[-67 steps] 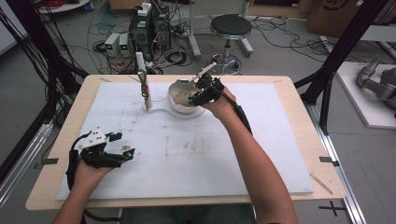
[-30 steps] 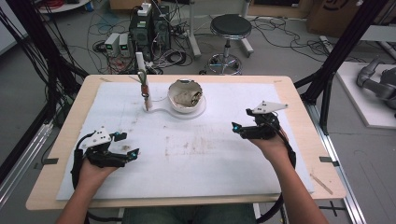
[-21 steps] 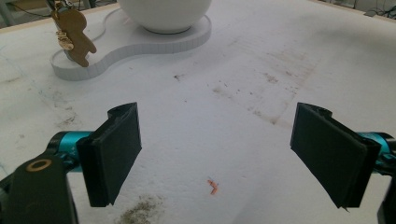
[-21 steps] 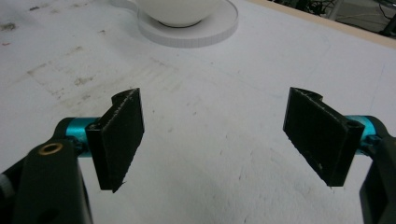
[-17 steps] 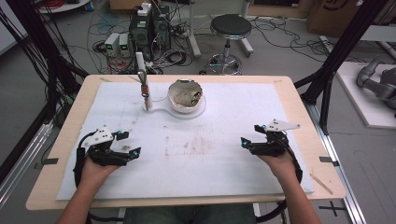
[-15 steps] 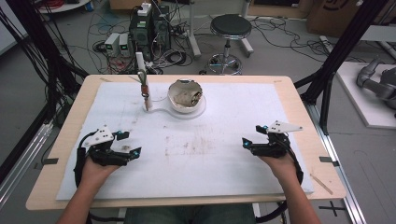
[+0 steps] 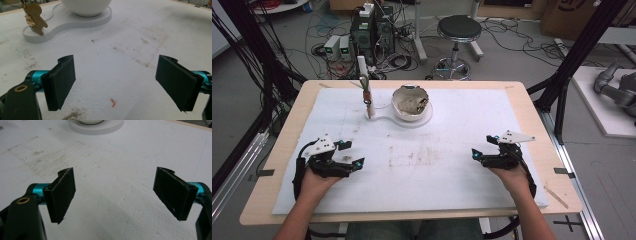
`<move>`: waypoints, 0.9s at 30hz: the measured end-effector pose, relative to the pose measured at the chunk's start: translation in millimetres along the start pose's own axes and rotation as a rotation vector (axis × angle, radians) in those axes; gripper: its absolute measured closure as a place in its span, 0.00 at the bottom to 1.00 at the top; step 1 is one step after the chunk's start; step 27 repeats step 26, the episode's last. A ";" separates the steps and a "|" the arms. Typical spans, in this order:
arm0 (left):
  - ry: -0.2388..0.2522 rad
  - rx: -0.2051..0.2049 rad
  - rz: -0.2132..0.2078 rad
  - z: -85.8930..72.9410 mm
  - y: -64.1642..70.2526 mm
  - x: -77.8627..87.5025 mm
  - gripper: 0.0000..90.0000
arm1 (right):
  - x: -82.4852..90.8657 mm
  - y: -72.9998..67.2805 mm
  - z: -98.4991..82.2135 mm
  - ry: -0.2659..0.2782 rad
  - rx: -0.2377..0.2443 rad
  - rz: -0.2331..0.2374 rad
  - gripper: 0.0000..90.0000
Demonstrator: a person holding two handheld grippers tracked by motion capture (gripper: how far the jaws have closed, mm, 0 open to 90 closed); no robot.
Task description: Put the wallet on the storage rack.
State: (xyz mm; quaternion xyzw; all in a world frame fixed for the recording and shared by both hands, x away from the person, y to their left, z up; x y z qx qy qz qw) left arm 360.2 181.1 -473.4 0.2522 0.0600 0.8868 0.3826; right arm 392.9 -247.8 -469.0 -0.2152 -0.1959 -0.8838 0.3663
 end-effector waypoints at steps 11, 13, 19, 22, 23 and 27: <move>0.011 0.009 0.003 0.5 -2.4 3.3 0.18 | -0.2 -0.1 -0.9 -0.011 0.000 0.000 0.20; 0.012 0.010 0.003 0.4 -2.7 3.5 0.18 | -0.5 -0.2 -1.0 -0.012 0.001 0.001 0.20; 0.004 0.009 0.005 -0.8 -2.4 2.0 0.18 | -0.6 0.6 -2.1 -0.015 0.005 0.003 0.20; 0.000 0.007 0.005 -1.0 -2.5 1.5 0.18 | -1.1 0.7 -2.2 -0.017 0.001 0.004 0.20; -0.001 0.006 0.006 -1.2 -2.7 1.4 0.18 | -1.3 0.8 -2.2 -0.017 0.002 0.005 0.20; -0.003 0.007 0.007 -1.3 -3.1 1.2 0.18 | -0.6 1.0 -1.9 -0.014 -0.002 0.002 0.20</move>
Point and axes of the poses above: each handheld gripper's, and its own axes: x roughly backward along the jaws, z roughly out of its top, y roughly to its right, the point moved 9 cm from there along -x, roughly forward along the jaws, and after that the axes turned 14 degrees about x, right-handed, at the moved point
